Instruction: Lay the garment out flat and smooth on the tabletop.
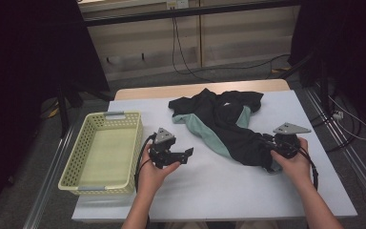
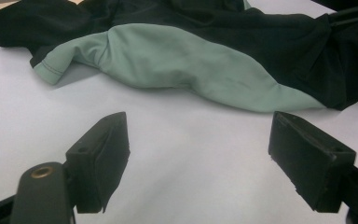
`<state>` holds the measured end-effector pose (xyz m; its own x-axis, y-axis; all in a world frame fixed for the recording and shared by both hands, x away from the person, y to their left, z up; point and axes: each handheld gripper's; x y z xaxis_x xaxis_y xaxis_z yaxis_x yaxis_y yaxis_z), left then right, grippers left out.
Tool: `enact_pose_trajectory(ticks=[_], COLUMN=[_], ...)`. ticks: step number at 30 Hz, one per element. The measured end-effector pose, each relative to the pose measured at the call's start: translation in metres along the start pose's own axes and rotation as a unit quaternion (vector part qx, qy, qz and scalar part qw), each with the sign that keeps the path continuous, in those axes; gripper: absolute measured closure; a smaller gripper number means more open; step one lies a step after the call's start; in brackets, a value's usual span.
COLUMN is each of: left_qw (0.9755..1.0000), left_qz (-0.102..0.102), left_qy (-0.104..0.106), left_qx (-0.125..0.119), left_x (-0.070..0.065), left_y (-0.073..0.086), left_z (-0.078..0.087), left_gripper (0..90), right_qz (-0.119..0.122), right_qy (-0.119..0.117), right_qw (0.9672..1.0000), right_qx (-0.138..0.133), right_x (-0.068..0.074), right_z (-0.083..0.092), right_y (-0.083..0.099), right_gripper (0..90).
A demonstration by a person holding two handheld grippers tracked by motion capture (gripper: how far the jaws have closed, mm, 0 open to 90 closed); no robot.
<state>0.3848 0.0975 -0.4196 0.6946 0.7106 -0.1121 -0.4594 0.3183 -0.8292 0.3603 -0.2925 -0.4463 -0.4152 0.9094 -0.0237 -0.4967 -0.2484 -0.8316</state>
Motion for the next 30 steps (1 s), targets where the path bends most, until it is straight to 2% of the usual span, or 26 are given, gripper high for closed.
enact_pose_trajectory(ticks=[3,6,8,11,14,16,17,19,21,23,25,28,30], left_qw=[1.0000,1.0000,1.0000,1.0000,1.0000,1.0000,1.0000,1.0000,1.0000,1.0000,1.0000,1.0000,1.0000], left_qz=[-0.004,-0.003,-0.004,-0.001,-0.001,-0.004,-0.005,-0.005,-0.003,-0.004,-0.003,-0.006,-0.006], left_qy=[0.002,0.002,0.002,0.003,0.004,0.004,0.005,0.004,0.005,0.004,0.005,0.003,0.001], left_qx=[-0.001,0.000,0.000,-0.003,-0.005,-0.005,-0.002,-0.002,-0.003,-0.003,-0.005,-0.005,-0.007], left_x=[-0.001,0.000,0.000,0.000,-0.002,-0.002,-0.002,-0.002,-0.001,-0.001,-0.002,-0.001,-0.001], left_y=[-0.001,-0.001,-0.001,-0.002,-0.003,-0.003,-0.003,-0.003,-0.003,-0.003,-0.003,-0.003,-0.003], left_z=[0.000,0.000,0.000,0.001,0.002,0.002,0.002,0.003,0.003,0.004,0.005,0.006,0.007], left_gripper=[20.4,20.4,20.4,20.1,20.1,20.1,20.1,20.1,20.0,19.9,19.9,19.9,19.8], right_qz=[0.011,0.031,0.043,0.049,0.067,0.085,0.090,0.097,0.112,0.121,0.114,0.127,0.127], right_qy=[0.005,0.015,0.017,0.008,-0.007,-0.007,-0.008,-0.029,-0.043,-0.072,-0.086,-0.109,-0.118], right_qw=[0.9999,0.9991,0.9982,0.9974,0.9958,0.9941,0.9935,0.9922,0.9904,0.9884,0.9892,0.9859,0.9847], right_qx=[-0.011,-0.025,-0.039,-0.053,-0.061,-0.067,-0.069,-0.073,-0.069,-0.057,-0.033,-0.006,0.017], right_x=[0.004,0.009,0.013,0.019,0.033,0.043,0.046,0.058,0.068,0.080,0.087,0.093,0.094], right_z=[0.008,0.018,0.025,0.032,0.037,0.040,0.040,0.041,0.040,0.036,0.030,0.017,0.009], right_y=[-0.006,-0.015,-0.020,-0.027,-0.036,-0.040,-0.042,-0.045,-0.046,-0.045,-0.040,-0.028,-0.018], right_gripper=[61.6,47.0,44.5,41.0,40.5,40.1,40.2,40.9,45.9,51.7,60.6,67.0,68.8])
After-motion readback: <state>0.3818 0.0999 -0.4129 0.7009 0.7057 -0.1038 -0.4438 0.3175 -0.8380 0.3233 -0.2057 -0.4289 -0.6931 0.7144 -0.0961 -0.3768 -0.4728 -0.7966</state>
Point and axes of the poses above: each handheld gripper's, and its own axes: z roughly backward along the jaws, y roughly out of its underside, x roughly to its left, and after that the axes turned 1 degree about -y, right-handed
